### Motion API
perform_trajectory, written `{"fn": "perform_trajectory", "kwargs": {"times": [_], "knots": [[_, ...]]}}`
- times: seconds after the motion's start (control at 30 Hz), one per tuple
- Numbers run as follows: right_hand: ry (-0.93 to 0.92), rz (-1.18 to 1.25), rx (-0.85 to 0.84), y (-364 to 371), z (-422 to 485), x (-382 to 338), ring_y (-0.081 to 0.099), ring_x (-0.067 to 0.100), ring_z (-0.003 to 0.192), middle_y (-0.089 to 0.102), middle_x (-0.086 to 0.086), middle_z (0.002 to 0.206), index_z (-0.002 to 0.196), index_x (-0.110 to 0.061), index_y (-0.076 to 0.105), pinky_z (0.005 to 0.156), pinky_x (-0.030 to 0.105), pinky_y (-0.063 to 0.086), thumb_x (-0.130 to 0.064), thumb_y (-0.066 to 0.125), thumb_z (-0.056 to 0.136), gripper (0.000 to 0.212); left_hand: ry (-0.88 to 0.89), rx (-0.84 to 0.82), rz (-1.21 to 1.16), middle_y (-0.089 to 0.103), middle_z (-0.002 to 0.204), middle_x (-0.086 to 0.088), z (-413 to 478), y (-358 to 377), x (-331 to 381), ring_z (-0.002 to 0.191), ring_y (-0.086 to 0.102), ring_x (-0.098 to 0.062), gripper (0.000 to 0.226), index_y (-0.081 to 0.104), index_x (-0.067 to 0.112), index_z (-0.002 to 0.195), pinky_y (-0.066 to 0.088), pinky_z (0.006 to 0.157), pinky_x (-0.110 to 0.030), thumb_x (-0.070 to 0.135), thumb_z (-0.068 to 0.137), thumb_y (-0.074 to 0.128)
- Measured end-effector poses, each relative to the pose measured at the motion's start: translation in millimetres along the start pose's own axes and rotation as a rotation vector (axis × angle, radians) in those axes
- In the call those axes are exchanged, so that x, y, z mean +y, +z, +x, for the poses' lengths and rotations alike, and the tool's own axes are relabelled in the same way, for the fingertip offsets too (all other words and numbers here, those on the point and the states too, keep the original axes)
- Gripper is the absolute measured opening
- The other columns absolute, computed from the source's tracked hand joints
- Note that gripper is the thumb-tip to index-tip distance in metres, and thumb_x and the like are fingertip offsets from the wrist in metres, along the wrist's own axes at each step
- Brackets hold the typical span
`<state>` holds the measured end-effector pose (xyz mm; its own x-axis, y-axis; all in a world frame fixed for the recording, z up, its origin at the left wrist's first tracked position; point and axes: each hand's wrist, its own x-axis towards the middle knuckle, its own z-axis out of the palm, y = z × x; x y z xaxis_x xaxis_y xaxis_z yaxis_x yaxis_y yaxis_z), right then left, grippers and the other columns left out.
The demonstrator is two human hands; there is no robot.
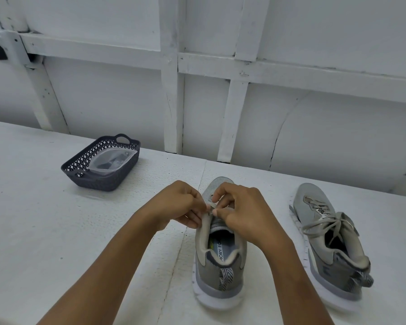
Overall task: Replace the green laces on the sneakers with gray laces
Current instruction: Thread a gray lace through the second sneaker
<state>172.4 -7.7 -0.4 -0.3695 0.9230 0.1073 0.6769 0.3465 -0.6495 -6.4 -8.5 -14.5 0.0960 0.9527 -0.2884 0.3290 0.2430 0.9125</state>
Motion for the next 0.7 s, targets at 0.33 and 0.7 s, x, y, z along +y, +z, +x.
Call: {"fn": "perform_trajectory", "kwargs": {"times": [0.33,0.7], "knots": [[0.036,0.106,0.024,10.3,1.0,6.2,0.06,-0.007,0.067,0.07,-0.013,0.069,0.079,-0.027,0.066,0.066,0.013,0.047,-0.015,0.079,0.079,0.018,0.117,-0.091,0.046,0.075,0.086,-0.019,-8.3,-10.0,-5.4,0.08,0.073,-0.024,0.015,0.073,-0.004,0.09,0.06,0.076,-0.034,0.008,0.094,0.064],[-0.009,0.157,-0.046,4.3,-3.9,14.7,0.06,-0.004,0.088,0.068,-0.013,0.089,0.097,-0.028,0.066,0.078,0.01,0.046,-0.017,0.081,0.079,0.026,0.242,0.119,0.337,0.073,0.08,-0.001,-9.6,-13.2,-7.4,0.082,0.071,-0.021,0.019,0.067,0.013,0.08,0.061,0.077,-0.04,0.001,0.091,0.057]]}}
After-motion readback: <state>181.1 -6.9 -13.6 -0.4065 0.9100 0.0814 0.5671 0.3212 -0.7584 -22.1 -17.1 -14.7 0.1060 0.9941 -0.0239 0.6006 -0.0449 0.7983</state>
